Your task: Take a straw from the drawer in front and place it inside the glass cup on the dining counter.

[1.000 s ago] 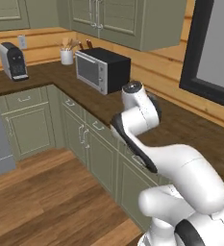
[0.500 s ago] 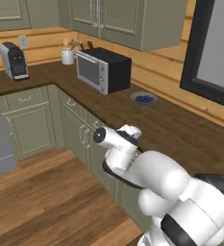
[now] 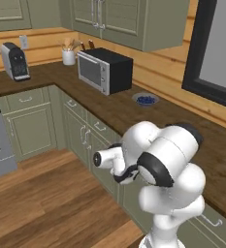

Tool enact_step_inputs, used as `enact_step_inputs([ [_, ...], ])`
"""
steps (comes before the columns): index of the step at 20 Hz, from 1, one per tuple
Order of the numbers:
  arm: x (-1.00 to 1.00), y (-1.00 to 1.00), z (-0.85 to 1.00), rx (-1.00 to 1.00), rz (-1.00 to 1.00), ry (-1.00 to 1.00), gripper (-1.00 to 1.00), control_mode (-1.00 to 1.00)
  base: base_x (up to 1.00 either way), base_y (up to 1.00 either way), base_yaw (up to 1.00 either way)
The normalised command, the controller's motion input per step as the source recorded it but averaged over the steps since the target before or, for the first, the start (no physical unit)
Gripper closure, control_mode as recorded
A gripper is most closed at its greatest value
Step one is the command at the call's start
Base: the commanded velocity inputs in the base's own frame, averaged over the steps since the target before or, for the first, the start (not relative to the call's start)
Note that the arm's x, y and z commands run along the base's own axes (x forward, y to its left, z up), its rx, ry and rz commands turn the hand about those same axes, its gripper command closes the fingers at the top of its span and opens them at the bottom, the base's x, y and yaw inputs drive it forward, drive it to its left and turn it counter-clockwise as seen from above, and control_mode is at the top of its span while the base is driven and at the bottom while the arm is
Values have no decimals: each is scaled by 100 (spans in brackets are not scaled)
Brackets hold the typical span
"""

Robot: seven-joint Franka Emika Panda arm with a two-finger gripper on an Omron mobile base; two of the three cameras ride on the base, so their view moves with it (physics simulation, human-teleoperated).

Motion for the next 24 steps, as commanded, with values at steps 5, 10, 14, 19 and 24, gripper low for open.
enact_step_inputs([
  [5, 50, 0, -53, -23, -21, 0, -100, -100, 0, 0, 0],
  [10, 42, 0, -54, -21, -16, 0, -100, -100, 0, 0, 0],
  [14, 45, -11, -49, -16, -12, 0, -100, -100, 0, 0, 0],
  [19, 49, -23, -34, -6, -3, 1, -100, -100, 0, 0, 0],
  [24, 45, -38, -24, 2, 5, 5, -100, -100, 0, 0, 0],
])
